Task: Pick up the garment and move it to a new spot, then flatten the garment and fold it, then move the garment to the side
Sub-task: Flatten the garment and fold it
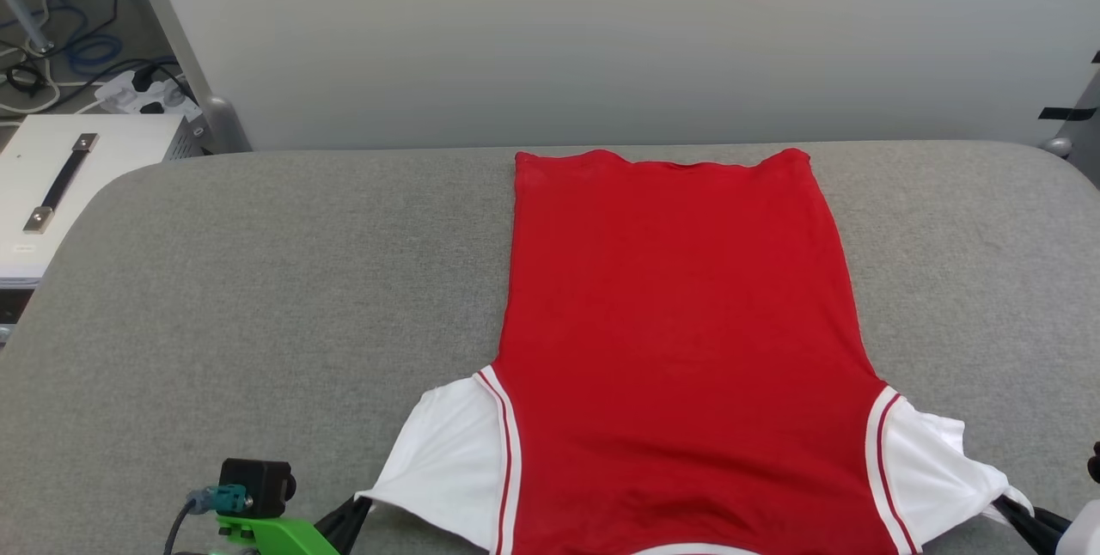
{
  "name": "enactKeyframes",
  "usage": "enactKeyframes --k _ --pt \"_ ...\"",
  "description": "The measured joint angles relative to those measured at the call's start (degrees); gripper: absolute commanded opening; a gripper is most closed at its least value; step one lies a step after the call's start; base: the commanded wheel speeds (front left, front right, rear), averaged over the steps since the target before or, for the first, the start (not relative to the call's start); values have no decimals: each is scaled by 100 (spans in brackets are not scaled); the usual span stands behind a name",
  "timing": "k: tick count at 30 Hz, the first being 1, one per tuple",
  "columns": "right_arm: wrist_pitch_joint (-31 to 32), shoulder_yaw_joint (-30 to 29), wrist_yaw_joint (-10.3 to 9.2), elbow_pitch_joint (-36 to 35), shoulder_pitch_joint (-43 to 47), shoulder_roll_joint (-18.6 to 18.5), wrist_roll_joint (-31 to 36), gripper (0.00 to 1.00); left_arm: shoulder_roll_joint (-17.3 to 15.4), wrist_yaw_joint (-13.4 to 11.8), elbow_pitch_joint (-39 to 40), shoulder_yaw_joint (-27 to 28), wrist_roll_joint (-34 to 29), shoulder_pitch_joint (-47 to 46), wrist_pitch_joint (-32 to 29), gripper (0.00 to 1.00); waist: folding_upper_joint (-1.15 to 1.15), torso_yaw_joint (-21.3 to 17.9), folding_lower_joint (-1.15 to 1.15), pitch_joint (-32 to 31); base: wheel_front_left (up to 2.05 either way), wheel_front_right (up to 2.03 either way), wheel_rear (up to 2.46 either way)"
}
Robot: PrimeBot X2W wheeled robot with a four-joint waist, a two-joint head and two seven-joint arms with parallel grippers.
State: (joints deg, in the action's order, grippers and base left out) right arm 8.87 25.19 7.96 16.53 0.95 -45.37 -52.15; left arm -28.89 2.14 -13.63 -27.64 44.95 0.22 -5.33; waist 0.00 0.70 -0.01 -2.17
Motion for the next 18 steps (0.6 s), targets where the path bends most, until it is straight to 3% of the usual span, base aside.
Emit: enactKeyframes --k 2,4,13,18 --pt "104 -77 0 -60 38 -1 1 3 -30 -60 171 8 29 35 -98 0 0 10 0 23 0 0 0" --pt "199 -176 0 -110 43 -5 4 100 -55 -121 321 22 54 36 -188 0 0 20 0 65 0 0 0" --pt "1287 -994 -2 -643 -12 -25 -261 100 -344 -419 1401 -77 -120 23 -649 0 0 106 0 368 0 0 0" --pt "2095 -1618 -3 -1156 -583 1 -246 100 -454 -651 2108 -183 -237 -7 -1104 0 0 188 0 679 0 0 0"
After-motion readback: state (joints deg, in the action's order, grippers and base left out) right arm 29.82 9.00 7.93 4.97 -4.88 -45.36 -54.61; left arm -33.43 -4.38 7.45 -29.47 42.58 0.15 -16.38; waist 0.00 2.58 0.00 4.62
